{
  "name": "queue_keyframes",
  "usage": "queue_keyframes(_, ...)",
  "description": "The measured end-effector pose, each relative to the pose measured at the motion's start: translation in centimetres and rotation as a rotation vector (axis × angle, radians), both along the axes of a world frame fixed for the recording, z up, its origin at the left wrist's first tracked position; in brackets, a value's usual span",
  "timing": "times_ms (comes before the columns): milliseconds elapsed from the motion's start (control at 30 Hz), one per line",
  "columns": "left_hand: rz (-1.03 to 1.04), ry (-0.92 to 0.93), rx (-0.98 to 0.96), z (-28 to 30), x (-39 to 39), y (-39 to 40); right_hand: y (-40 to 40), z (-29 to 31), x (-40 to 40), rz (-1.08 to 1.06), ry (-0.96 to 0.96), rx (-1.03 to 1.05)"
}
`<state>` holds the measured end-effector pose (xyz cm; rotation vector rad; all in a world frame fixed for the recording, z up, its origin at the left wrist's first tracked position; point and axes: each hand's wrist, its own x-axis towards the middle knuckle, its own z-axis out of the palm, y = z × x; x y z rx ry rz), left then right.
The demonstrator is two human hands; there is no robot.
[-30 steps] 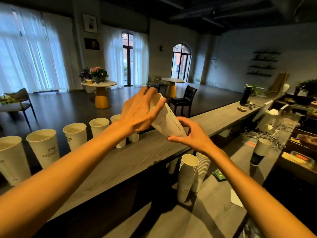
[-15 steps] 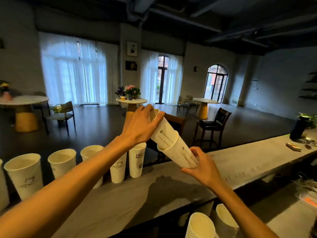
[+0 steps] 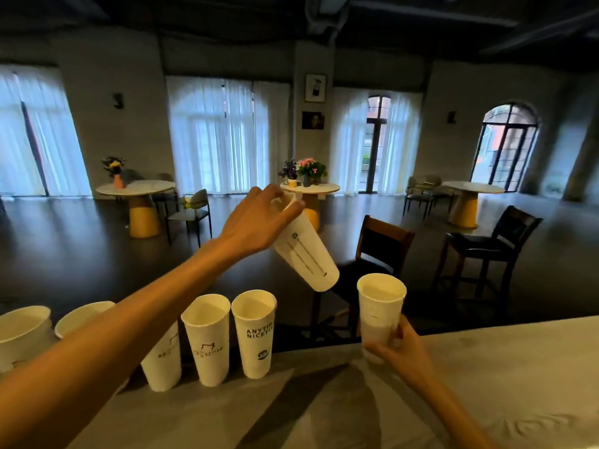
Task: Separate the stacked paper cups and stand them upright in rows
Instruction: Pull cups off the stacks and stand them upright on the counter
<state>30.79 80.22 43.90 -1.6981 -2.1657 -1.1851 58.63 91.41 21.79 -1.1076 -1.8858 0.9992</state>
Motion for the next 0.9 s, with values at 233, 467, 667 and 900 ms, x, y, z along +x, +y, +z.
queue_keyframes(233, -0.053, 0.112, -0.333, -7.1, 0.4, 3.9, 2.6, -4.3, -3.6, 0.065, 0.11, -0.156)
queue_keyframes(467, -0.146, 0.3, -0.547, -11.4, 0.8, 4.8, 3.5, -5.1, -4.7, 0.06, 0.09, -0.111)
queue_keyframes(667, -0.173, 0.456, -0.576, -13.4, 1.8, 4.6, 3.3, -5.7, -4.9, 0.11, 0.037, -0.074)
queue_keyframes(900, -0.191, 0.533, -0.554, -13.7, 2.4, 4.6, 3.6, -6.1, -5.4, 0.122, 0.013, -0.084)
